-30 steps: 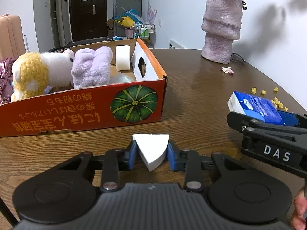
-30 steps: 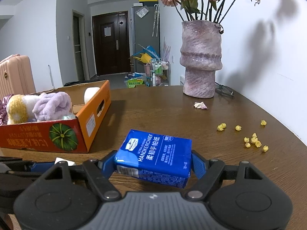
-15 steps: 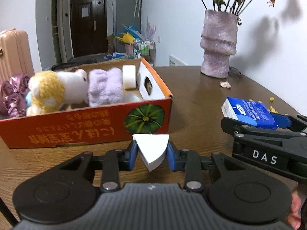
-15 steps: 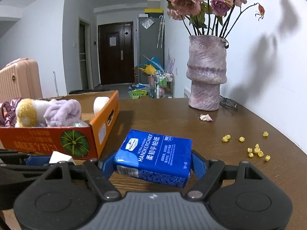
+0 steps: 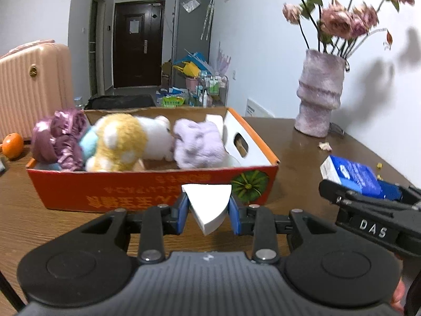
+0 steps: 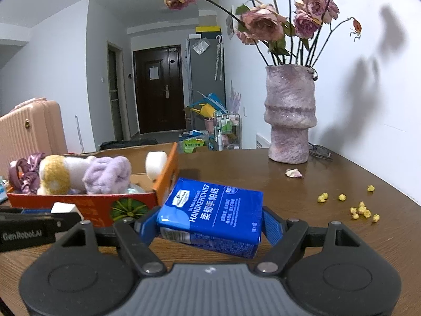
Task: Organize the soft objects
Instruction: 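Carry the foam wedge and tissue pack with both grippers over the box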
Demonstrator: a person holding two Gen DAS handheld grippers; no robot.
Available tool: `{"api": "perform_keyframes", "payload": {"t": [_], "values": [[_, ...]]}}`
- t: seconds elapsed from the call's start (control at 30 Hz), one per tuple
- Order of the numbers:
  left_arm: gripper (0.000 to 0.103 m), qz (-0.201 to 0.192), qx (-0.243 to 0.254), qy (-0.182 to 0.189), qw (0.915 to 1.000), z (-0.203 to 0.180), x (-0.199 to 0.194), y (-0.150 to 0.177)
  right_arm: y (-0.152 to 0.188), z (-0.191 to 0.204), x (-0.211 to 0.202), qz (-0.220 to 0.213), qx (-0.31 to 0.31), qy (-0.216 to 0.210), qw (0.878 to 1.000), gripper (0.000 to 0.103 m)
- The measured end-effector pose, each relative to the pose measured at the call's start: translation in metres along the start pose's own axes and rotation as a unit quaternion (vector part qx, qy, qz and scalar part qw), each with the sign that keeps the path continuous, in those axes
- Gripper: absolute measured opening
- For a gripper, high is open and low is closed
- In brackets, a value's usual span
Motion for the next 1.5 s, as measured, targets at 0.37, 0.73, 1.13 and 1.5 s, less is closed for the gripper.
{"api": "perform_keyframes", "payload": {"t": [0.37,0.73,1.13,1.5], "values": [[0.033,-0.043,-0.016,-0.015,0.9988,0.042,-0.024,-0.025,-0.010,0.050,-0.009,-0.030,0.010,-0.028,0.999,0.078],[0.033,-0.073,-0.024,-0.031,0.9965,0.071,-0.026,-0.049,-0.020,0.090,0.003,-0.046,-0.005,-0.045,0.998,0.078],[0.033,-0.098,-0.031,-0.044,0.9938,0.099,-0.005,-0.072,-0.038,0.114,0.041,-0.064,0.003,-0.051,0.997,0.078],[0.033,-0.105,-0.031,-0.054,0.9925,0.112,0.031,-0.088,-0.042,0.129,0.084,-0.067,-0.007,-0.063,0.996,0.078]]}}
Point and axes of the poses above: each gripper's, at about its wrist camera, not at the fingertips, and x roughly the way its jaws point, z to its left, y to its underside, the point moved 5 cm from there along x, roughly the way its jaws point, and after that the axes turned 12 degrees about -z, right-handed, at the moved point
